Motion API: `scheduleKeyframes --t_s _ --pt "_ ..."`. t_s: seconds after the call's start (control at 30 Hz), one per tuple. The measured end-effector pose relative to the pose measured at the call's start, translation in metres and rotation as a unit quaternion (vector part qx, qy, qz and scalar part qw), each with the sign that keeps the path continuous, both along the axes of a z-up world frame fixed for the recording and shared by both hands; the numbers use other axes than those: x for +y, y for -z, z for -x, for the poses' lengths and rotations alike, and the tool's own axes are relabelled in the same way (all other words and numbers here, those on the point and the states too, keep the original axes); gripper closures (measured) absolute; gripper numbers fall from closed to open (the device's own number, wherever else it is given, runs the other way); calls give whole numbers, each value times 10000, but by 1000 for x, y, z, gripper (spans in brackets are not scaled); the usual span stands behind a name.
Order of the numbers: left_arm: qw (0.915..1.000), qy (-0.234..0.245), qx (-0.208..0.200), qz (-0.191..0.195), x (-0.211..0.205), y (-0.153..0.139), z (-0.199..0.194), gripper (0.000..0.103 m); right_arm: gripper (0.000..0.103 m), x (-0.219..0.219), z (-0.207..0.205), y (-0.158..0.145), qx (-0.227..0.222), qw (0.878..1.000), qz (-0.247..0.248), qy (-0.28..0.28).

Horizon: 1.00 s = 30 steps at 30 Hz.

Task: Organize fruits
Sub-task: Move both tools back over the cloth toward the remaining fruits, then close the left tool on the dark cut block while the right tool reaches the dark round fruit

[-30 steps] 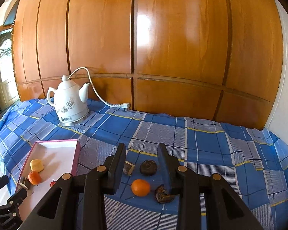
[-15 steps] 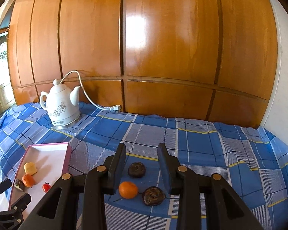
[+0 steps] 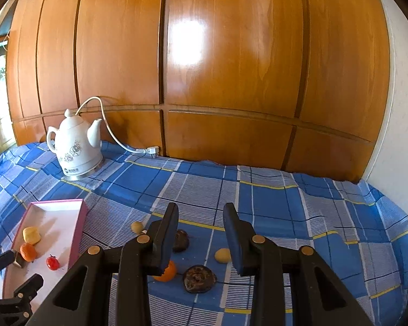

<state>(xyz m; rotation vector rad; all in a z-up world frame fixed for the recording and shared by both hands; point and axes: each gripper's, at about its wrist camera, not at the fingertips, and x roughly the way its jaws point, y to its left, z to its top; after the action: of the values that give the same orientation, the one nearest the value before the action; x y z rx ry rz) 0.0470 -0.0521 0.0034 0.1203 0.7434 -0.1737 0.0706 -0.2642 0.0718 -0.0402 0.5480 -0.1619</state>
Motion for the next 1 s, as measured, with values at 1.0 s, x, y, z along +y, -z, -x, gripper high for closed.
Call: scheduleKeyframes --t_s 1.0 --pt "9886 902 1045 602 -68 24 -47 41 67 -154 -45 87 2255 9651 -1314 227"
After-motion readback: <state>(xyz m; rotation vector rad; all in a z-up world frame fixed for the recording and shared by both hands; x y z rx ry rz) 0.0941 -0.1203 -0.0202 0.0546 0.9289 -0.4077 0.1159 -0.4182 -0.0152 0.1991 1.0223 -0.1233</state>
